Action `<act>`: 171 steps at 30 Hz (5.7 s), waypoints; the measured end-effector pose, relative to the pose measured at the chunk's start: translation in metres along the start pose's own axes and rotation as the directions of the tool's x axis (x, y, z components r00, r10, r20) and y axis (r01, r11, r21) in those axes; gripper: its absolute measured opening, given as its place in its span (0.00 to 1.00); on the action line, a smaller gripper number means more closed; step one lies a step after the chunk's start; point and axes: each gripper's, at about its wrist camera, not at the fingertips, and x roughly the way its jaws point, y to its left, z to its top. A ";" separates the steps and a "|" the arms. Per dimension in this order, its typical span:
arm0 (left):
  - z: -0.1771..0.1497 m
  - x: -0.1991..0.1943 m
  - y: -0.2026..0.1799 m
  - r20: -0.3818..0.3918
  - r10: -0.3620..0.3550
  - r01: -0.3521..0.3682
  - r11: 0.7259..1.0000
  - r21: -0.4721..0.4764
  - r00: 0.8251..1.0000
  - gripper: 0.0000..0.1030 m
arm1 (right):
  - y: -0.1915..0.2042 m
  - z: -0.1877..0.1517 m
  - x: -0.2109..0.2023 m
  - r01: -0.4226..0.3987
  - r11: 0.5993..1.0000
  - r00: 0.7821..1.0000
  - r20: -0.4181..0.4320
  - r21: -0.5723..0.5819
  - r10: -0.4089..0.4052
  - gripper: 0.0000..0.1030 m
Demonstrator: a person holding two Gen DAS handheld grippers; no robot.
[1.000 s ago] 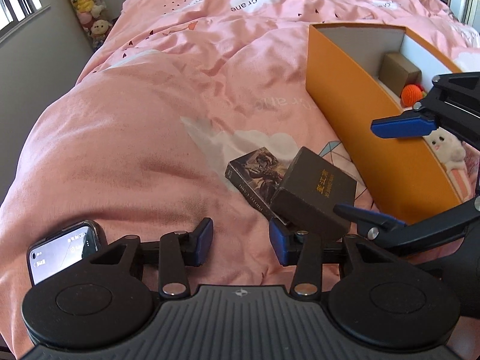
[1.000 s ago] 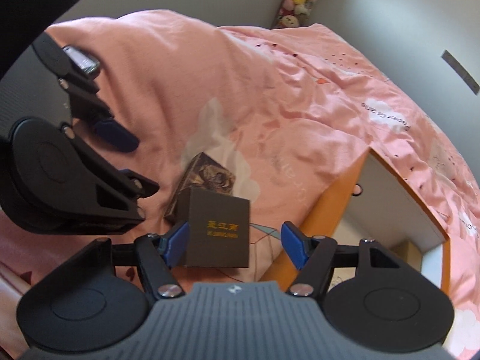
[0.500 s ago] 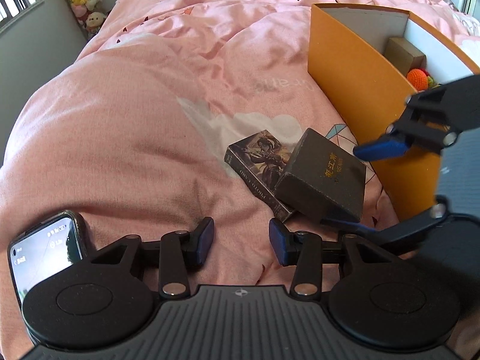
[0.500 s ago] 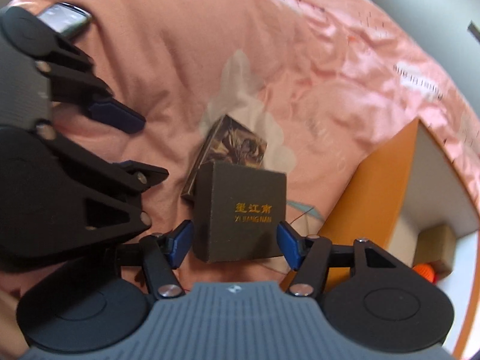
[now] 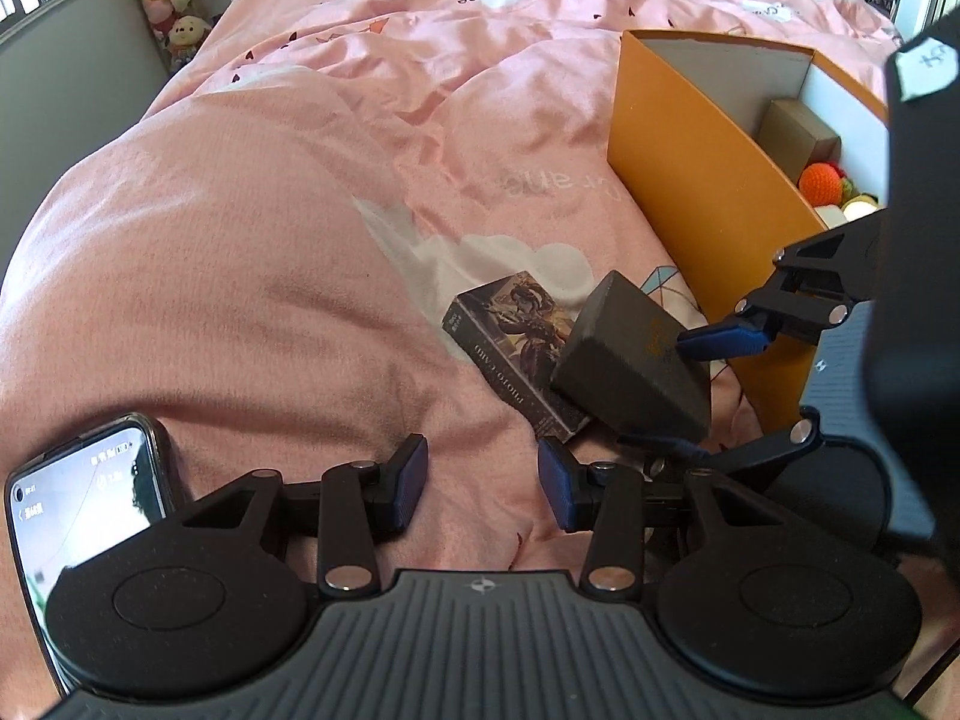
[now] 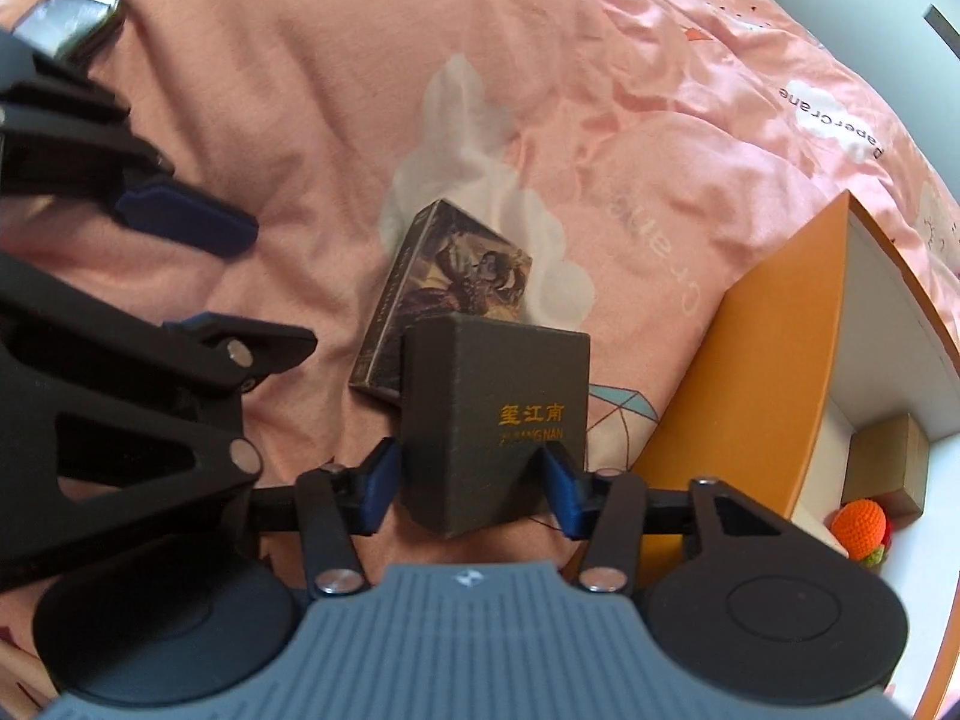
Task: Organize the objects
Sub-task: 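Grasp the dark gift box with the right tool while the left grasps the photo card pack, then lift and carry the gift box and photo card pack over the box, then lower the gift box and photo card pack into the box and open both tools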
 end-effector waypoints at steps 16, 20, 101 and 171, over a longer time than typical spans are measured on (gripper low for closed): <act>0.016 -0.004 0.026 -0.013 -0.153 0.147 0.968 -0.203 0.988 0.47 | -0.061 0.015 -0.030 -0.069 0.994 0.996 0.058 0.082 0.065 0.33; 0.027 0.009 0.025 -0.036 -0.180 0.166 0.956 -0.241 0.983 0.47 | -0.063 0.022 -0.023 -0.080 0.996 0.996 0.028 0.036 0.079 0.33; 0.049 0.011 0.016 0.157 -0.206 0.258 0.830 -0.495 0.966 0.24 | -0.071 0.016 -0.062 -0.053 0.998 0.975 0.216 0.038 0.043 0.35; 0.183 0.113 -0.152 -0.041 -0.191 0.193 0.980 0.053 0.981 0.36 | -0.282 -0.081 -0.025 -0.155 0.690 0.949 0.302 0.707 -0.096 0.35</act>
